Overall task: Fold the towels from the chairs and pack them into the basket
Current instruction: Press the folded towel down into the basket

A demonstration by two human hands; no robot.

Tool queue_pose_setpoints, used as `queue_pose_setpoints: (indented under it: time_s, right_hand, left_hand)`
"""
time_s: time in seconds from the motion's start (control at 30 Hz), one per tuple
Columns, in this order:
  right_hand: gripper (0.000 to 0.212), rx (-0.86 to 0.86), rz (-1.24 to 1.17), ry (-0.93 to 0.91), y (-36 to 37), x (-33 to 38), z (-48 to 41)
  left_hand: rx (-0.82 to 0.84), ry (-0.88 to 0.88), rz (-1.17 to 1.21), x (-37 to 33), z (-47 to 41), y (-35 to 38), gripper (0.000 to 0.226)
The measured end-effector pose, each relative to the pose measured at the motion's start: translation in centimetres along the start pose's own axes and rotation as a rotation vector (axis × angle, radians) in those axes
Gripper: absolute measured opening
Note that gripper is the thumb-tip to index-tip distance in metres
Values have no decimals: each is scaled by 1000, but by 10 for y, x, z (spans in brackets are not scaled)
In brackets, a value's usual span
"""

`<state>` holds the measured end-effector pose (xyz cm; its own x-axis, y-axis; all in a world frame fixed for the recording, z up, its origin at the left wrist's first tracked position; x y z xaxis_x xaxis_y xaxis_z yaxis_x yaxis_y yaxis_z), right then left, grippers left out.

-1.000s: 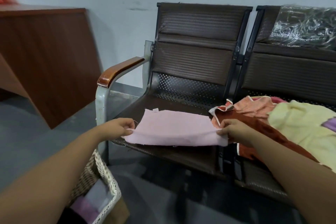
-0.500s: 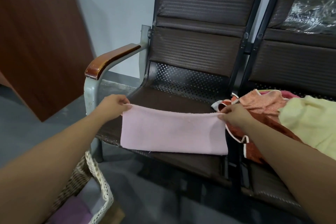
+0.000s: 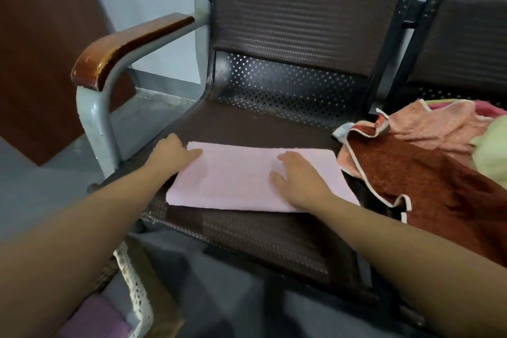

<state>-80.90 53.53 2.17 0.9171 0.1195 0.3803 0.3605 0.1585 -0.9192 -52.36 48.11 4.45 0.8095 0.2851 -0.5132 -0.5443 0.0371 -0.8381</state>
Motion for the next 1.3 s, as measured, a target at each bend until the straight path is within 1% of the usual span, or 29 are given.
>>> queue_pose_setpoints:
  time_s: [0.07,0.17,0.3,0.4,0.5,0.6,0.63,0.7,0.77,0.8,0.83,0.87,0.9,0.93,0.97,1.0,1.03,1.1,1.13,1.17,1.23,1.3]
  right_hand:
    - [53,28,105,-85,17,12,1]
    - [55,55,160,-121,25,17,-1]
    - [58,125,133,-99,24,13,1]
    - [58,144,138,-98,23,17,4]
    - [58,138,134,-93,24,23,7]
    - [57,138,105,-94,22,30,11]
    - [56,142,68,-91,22,32,11]
    - [50,124,-108,-49,16,33,10]
    - [34,29,-429,57,6,34,8]
    - [31,-4,-633,138,1,33,6]
    - [34,3,-851,227,-4,33,2]
    - [39,45,-1074,317,-7,35,0]
    - [46,92,-1261,400,-8,35,-3]
    - [54,134,-1376,471,-8,34,-5]
    - [63,176,-1411,523,-7,33,-7]
    - [69,197,-1389,561,-5,32,-8]
    - [68,199,-1334,581,-2,31,-8]
    - [43,150,-1147,570,1,30,-5]
    - [32,119,-1049,548,3,29,-5]
    - [26,88,-983,513,5,28,-5]
    - [20,2,-912,410,3,29,-7]
    - [21,-86,-862,327,-3,31,-7]
  left_hand:
    - [71,-45,-58,-5,3,0,48]
    - [159,-62,-101,-12,10,3,43]
    - [210,-109,-3,-10,14,2,39]
    - [188,-82,100,-11,18,-3,45]
    - [167,-35,177,-16,23,-11,39]
    - [123,33,52,-23,27,-19,54]
    - [106,63,19,-28,30,-23,55]
    - [89,123,23,-42,36,-29,44]
    - [86,185,63,-61,46,-31,31]
    - [95,226,79,-71,53,-30,27]
    - [127,261,113,-80,58,-28,26]
    - [192,268,206,-87,64,-25,28]
    - [309,236,369,-93,69,-21,30]
    - [440,182,544,-99,73,-19,31]
    - [515,141,657,-100,75,-17,30]
    - [530,140,665,-100,73,-15,28]
    - [494,157,597,-97,72,-14,25]
    - [386,202,414,-89,66,-7,17]
    - [343,218,340,-83,63,-3,14]
    - [306,238,266,-78,61,2,12]
    - [243,296,71,-69,59,12,14]
    - [225,331,-33,-62,57,24,19]
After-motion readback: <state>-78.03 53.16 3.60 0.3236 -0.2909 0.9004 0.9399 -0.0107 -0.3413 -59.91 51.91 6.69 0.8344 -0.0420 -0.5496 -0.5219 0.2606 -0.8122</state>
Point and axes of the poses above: each hand's wrist, its own z-axis away from the middle knuckle, its own y-axis out of the palm, x = y × z, the point moved 2 cm from there along -z, towards the middle knuckle, and after that the axes turned 5 degrees about z, right-handed, at the moved point
